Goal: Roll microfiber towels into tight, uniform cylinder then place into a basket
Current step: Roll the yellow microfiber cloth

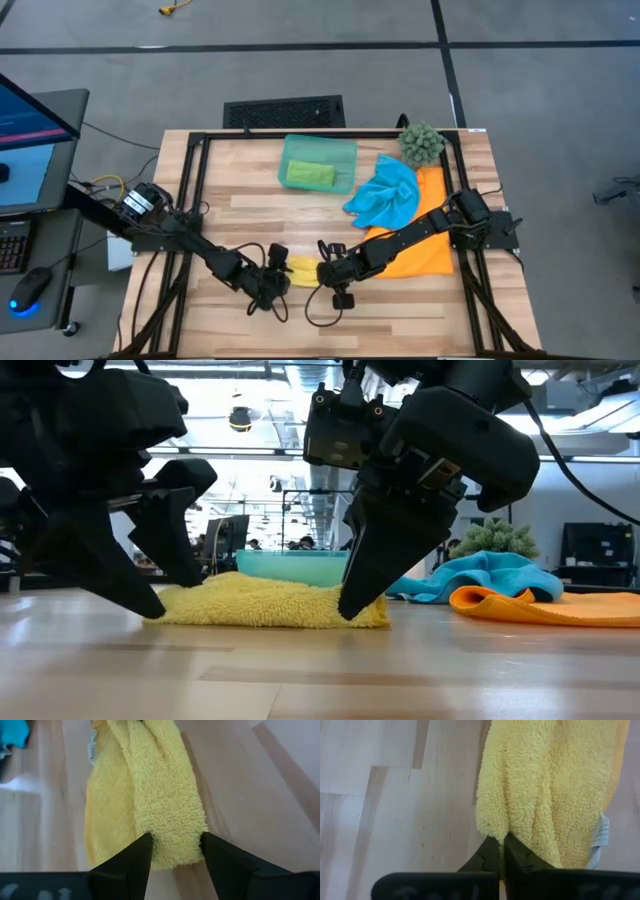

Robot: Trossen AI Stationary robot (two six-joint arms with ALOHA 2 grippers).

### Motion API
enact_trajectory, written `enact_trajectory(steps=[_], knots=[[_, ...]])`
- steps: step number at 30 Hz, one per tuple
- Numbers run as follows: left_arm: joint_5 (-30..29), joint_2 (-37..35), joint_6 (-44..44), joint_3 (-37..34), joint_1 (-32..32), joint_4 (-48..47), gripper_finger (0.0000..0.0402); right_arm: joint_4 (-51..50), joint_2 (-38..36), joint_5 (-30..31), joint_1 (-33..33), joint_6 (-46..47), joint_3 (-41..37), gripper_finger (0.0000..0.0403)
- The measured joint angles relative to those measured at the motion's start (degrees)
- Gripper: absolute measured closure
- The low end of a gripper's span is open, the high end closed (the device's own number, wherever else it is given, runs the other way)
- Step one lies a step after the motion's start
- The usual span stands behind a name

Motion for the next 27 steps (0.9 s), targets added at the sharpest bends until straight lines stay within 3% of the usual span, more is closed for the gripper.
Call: enact_trajectory(steps=[5,12,18,24,27], knots=[[1.32,0.02,-0.07,-1.43,-0.02,3.77,0.0233,0.04,0.0,0.0,0.04,0.2,0.0,0.0384],[-7.52,0.09,0.43,0.81,-1.75,-1.36,0.0233,0.02,0.0,-0.19,0.04,0.26,0.0,0.0388],[-10.72,0.09,0.43,6.6,-4.7,-9.88,0.0233,0.07,0.0,-1.66,-0.44,0.42,0.0,0.0381],[-11.34,0.09,1.67,9.2,-6.71,-9.83,0.0233,0.08,0.0,-1.72,-0.44,0.87,0.0,0.0389],[-8.96,0.09,1.7,8.17,-6.23,-9.05,0.0233,0.1,0.0,-1.68,-0.44,0.87,0.0,0.0388]])
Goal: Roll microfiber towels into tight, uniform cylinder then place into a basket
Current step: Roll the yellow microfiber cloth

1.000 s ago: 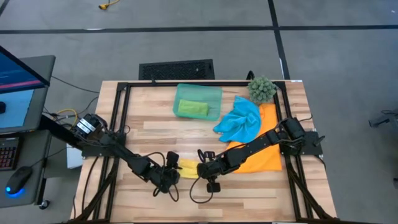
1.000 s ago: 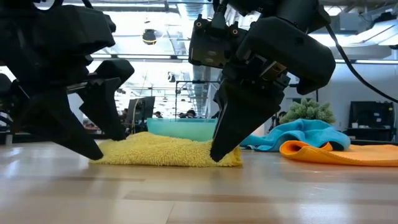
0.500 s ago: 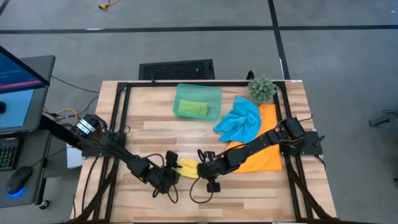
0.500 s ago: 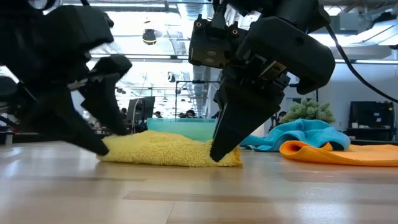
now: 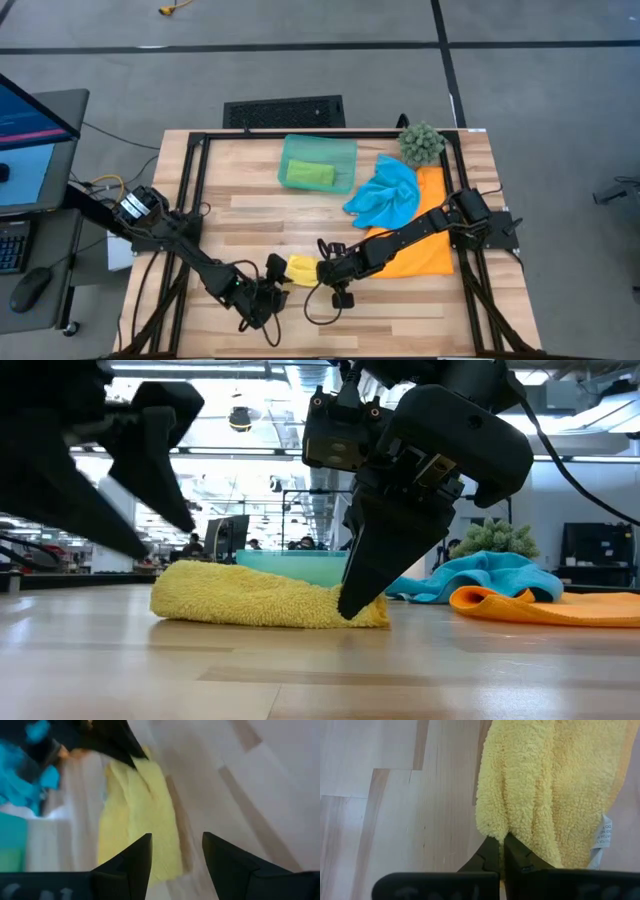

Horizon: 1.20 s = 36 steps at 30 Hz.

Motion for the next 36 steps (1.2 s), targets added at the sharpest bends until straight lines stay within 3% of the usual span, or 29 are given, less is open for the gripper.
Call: enact_trajectory(steps=[6,16,23,26,30,33,36], knots=[[1.56,0.0,-0.59,-5.64,3.46,6.31,0.0233,0.03,0.0,0.04,0.0,0.0,0.0,0.0384],[12.25,-0.37,-1.81,-11.86,10.1,14.28,0.0233,0.27,0.0,-0.6,0.0,0.0,0.0,0.0383],[13.13,-0.26,-6.93,-13.93,10.95,17.35,0.0238,0.56,0.02,-0.88,0.12,-0.04,-0.02,0.0385],[13.29,-0.2,-11.41,-14.1,11.21,17.4,0.0269,0.87,0.07,-0.85,0.59,-0.07,0.02,0.0383],[15.93,-0.21,-15.73,-14.19,11.39,18.69,0.0345,0.2,0.22,-1.13,1.33,-0.35,1.19,0.0389],[22.45,-0.37,-21.18,-14.09,11.41,20.25,0.0388,-0.27,0.37,-1.97,2.26,-0.5,2.58,0.0388],[31.8,-1.24,-28.42,-14.08,11.96,20.42,0.0382,-0.35,0.54,-2.99,2.88,-0.47,3.52,0.0384]])
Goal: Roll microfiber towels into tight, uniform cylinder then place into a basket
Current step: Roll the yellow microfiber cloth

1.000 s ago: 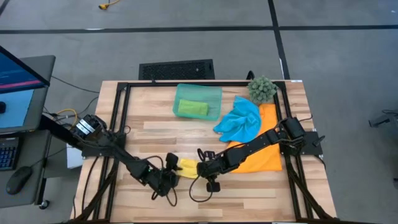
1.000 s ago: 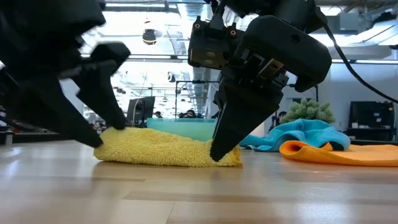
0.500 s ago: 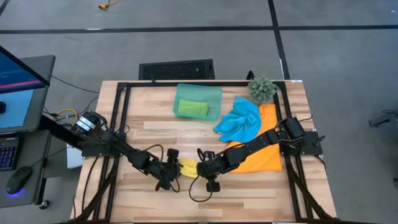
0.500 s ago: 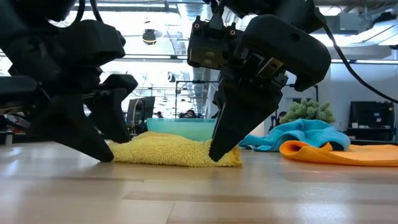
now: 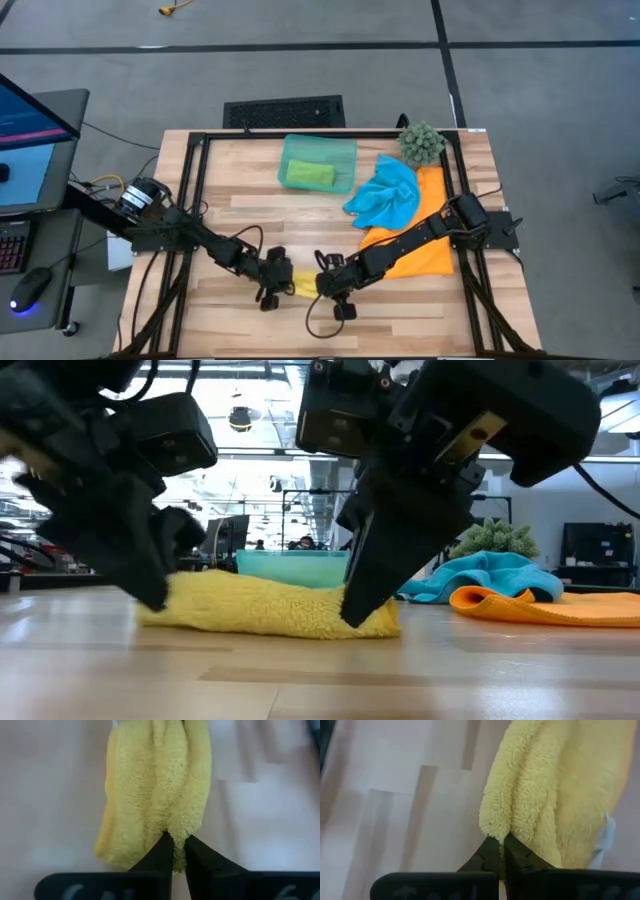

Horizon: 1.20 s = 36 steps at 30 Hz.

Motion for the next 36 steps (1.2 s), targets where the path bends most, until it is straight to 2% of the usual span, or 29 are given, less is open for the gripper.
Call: enact_trajectory(steps=[4,10,14,20,29,33,36], knots=[[8.96,-2.14,-9.46,-0.17,0.34,-0.15,0.0378,2.25,0.1,-4.9,0.32,3.34,0.74,0.039],[17.54,-5.09,-22.71,-0.17,1.49,-0.34,0.039,8.0,0.1,-15.23,0.25,11.61,0.86,0.0386],[19.18,-5.31,-26.54,-0.19,2.64,-1.22,0.0388,6.89,0.08,-15.68,-0.77,11.97,0.85,0.0389],[20.43,-5.26,-26.94,-0.13,6.56,-6.98,0.0387,4.49,0.06,-17.0,-4.62,13.31,0.85,0.0388],[33.18,-5.47,-27.68,0.11,12.8,-7.02,0.0388,8.82,0.08,-40.24,-7.99,13.47,0.86,0.039],[36.87,-5.47,-29.73,0.11,14.74,-7.23,0.0388,8.61,0.08,-39.94,-8.03,16.87,0.88,0.0386],[36.66,-5.41,-30.46,0.06,15.6,-9.32,0.0388,7.89,0.08,-34.83,-8.1,19.4,0.85,0.0393]])
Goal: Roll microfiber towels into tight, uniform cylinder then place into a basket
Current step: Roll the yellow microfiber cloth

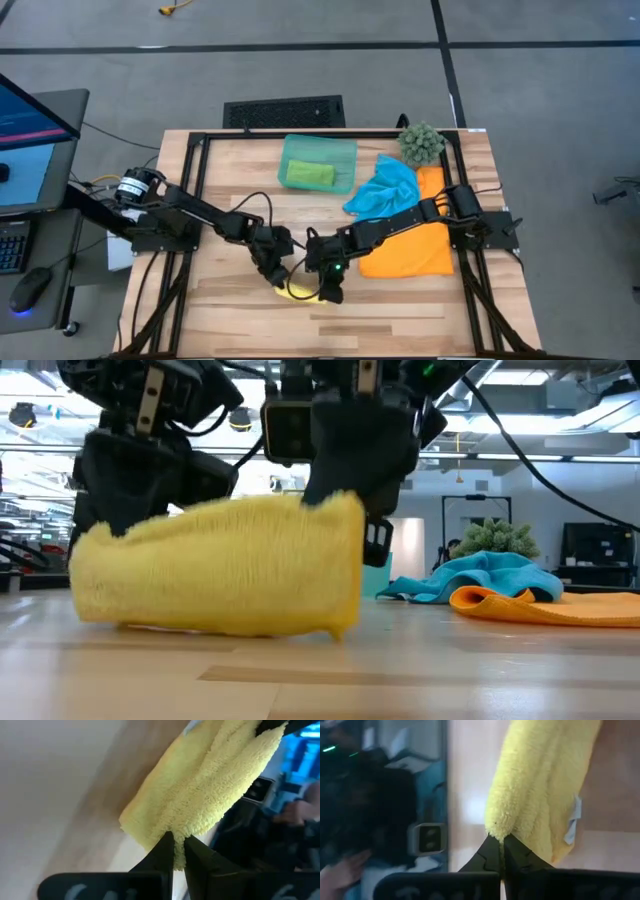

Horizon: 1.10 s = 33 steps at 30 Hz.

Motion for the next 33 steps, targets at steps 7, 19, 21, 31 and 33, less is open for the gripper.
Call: enact_trajectory(steps=[7,19,21,31,33], knots=[[-7.19,0.09,0.61,-0.12,0.01,-4.92,0.0388,-4.52,0.1,13.62,0.04,0.42,0.01,0.0389],[-0.91,0.16,1.92,-0.13,0.91,-7.75,0.0388,10.44,8.58,-2.73,-0.81,5.56,0.37,0.0383],[-0.93,0.16,2.26,-0.12,1.27,-8.3,0.0388,10.84,7.73,-2.61,-0.81,5.57,0.29,0.0387],[-2.54,0.0,3.7,-0.01,4.33,-11.93,0.0388,9.41,5.79,1.36,-0.96,7.21,-0.06,0.0366],[-3.35,-0.04,3.64,-0.01,4.49,-13.22,0.0388,8.7,5.69,2.47,-1.0,9.14,-0.06,0.0356]])
